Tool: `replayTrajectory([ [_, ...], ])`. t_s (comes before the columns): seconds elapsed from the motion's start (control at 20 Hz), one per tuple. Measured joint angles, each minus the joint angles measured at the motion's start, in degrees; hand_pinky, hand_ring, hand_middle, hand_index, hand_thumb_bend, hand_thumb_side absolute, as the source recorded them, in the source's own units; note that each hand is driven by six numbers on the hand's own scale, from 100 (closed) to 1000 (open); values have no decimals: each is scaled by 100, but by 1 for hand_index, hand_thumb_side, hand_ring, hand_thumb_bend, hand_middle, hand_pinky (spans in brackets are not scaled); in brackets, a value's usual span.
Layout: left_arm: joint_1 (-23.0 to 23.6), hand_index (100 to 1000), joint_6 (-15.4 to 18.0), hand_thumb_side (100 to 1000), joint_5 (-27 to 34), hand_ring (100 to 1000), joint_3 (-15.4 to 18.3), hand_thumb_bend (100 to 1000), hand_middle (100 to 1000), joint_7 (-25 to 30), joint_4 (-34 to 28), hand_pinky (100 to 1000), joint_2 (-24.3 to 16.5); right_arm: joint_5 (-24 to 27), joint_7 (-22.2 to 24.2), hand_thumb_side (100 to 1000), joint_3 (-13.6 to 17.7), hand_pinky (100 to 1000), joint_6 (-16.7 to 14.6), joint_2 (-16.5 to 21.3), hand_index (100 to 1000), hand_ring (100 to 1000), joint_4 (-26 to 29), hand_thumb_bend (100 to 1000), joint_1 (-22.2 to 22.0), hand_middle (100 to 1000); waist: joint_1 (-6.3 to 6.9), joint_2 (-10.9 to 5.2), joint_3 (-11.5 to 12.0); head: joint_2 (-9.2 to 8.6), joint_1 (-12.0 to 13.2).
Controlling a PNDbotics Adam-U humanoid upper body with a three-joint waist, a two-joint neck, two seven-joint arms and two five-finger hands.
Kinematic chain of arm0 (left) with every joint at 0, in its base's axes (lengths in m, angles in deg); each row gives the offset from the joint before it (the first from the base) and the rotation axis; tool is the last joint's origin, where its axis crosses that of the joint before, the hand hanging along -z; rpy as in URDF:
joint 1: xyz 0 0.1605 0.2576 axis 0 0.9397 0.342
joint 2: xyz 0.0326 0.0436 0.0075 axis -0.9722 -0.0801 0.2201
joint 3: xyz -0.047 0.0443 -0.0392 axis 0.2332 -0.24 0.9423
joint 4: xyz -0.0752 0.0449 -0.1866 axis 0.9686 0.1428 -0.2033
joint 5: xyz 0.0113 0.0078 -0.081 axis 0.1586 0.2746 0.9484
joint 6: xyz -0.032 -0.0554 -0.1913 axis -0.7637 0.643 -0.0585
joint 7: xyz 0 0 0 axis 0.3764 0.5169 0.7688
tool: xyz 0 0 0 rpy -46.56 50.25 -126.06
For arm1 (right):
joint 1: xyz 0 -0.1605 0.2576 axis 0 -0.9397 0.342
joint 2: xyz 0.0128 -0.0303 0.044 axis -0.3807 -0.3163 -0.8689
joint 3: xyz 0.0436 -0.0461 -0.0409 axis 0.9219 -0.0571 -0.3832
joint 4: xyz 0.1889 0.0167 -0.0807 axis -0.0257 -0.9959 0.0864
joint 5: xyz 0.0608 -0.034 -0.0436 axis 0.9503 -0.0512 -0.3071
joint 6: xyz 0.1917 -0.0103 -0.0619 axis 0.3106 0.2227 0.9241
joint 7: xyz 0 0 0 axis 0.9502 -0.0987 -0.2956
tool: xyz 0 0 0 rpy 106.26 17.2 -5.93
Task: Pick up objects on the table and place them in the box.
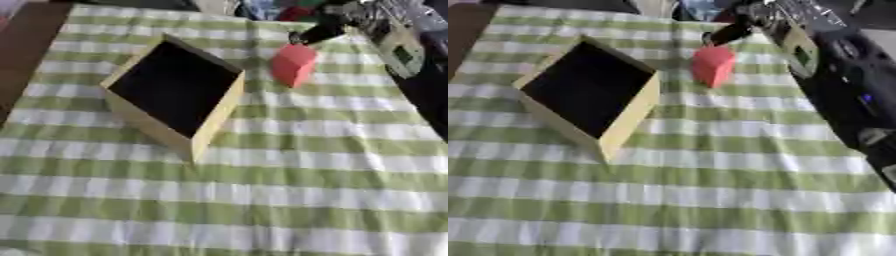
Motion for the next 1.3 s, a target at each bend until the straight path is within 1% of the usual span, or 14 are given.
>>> replayTrajectory([
  [0.05,0,666,0,144,0,501,0,113,478,0,0,1000,0,45,20,657,-4,1000,-20,0,1000,1000,38,336,-1,915,2,0,8,0,0],
  [0.35,0,666,0,143,1,501,0,112,478,0,0,1000,0,205,43,622,-71,1000,-43,3,1000,1000,162,361,-3,916,8,0,30,-3,-1],
  [0.65,0,666,0,144,3,502,0,111,479,0,0,1000,0,242,41,641,-77,1000,-40,2,1000,1000,165,363,-3,916,8,0,37,-5,-2],
  [1.1,0,666,0,144,5,502,0,111,479,1,0,1000,0,216,18,642,-102,1000,-17,-9,1000,1000,124,365,-3,916,8,0,43,-6,-6],
  [1.15,0,666,0,145,5,503,0,106,479,1,0,1000,0,213,17,674,-103,1000,-17,-9,991,1000,121,425,-3,919,8,0,43,-6,-6],
  [1.3,-3,666,2,142,5,503,0,108,480,3,0,1000,0,114,-48,686,-130,1000,48,-11,989,1000,-22,434,-83,921,-1,9,25,-7,-6],
])
